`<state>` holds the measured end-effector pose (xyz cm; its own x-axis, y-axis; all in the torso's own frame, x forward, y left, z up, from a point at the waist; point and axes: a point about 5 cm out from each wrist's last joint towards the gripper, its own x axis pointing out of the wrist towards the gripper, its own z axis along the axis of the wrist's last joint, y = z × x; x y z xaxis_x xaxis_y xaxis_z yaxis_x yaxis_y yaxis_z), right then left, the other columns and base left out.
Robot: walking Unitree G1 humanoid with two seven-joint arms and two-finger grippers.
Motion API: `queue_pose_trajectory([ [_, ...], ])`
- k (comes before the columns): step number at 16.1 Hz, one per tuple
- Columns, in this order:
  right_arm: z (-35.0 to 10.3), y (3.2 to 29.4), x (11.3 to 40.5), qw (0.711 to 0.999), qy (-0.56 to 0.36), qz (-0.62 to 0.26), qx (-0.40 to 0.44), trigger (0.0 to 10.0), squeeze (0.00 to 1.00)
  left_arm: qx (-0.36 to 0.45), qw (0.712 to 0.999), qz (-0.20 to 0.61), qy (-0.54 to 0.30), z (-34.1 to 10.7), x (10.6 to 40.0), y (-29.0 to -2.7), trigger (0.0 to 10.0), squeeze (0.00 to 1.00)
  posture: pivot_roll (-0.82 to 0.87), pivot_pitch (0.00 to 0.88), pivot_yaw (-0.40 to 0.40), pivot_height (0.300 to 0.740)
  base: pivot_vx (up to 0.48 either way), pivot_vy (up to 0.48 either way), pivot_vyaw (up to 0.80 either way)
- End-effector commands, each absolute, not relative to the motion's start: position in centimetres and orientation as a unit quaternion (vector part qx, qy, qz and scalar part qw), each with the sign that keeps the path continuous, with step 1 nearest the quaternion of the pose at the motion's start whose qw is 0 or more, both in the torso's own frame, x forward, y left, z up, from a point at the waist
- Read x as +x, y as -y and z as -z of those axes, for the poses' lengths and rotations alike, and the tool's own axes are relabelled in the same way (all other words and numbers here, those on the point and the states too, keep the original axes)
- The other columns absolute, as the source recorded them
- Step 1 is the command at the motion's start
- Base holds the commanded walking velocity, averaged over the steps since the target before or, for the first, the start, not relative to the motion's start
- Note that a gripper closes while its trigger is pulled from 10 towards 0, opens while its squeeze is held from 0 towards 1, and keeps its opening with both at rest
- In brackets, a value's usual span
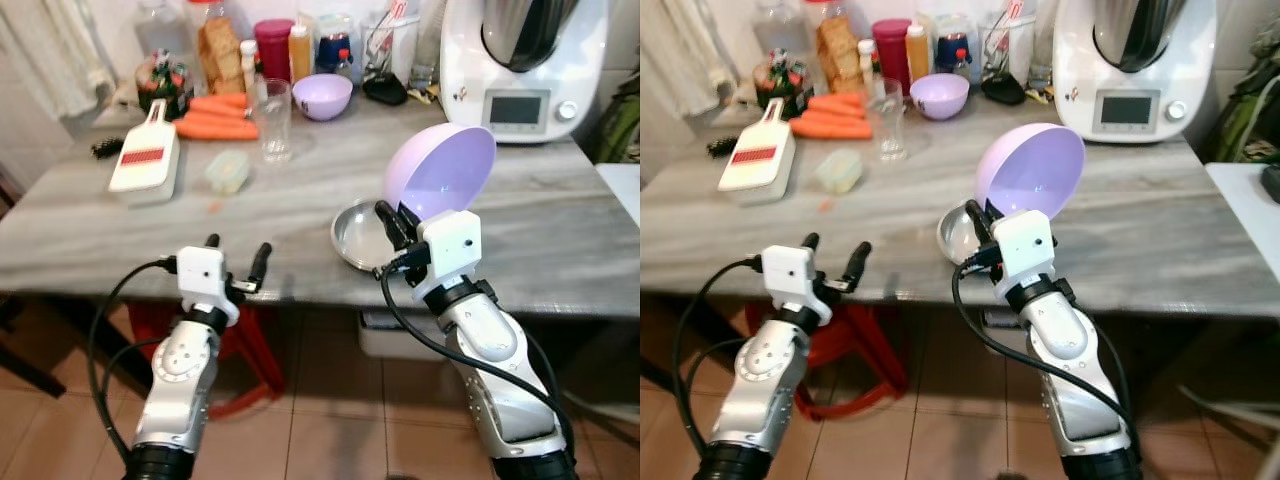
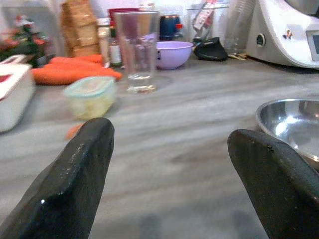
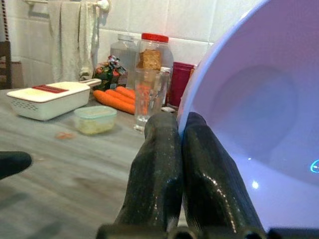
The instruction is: Setting the table
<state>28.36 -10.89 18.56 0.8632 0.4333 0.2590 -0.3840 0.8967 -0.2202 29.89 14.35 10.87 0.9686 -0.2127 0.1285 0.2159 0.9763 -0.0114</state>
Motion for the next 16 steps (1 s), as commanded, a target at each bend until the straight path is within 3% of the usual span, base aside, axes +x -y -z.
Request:
queue_pose_trajectory([
  [1, -19.0, 11.0, 28.4, 0.958, 0.160, -0.220, -0.092, 10.0, 0.00, -0.013, 0.992, 0.106, 0.067, -11.1, 29.9, -14.3, 10.0, 0.00, -0.09, 0.078, 0.065, 0.740, 0.330, 0.000, 0.00],
  [9, -18.9, 10.5, 28.2, 0.949, 0.154, -0.259, -0.098, 10.0, 0.00, 0.024, 0.990, 0.114, 0.083, -11.1, 28.0, -15.8, 10.0, 0.00, -0.08, 0.079, 0.060, 0.740, 0.000, 0.000, 0.00],
  [16, -18.0, 10.6, 28.9, 0.885, 0.086, -0.431, -0.152, 10.0, 0.00, 0.056, 0.978, 0.186, 0.070, -10.7, 24.7, -16.7, 10.0, 0.00, -0.07, 0.076, 0.055, 0.740, 0.000, 0.000, 0.00],
])
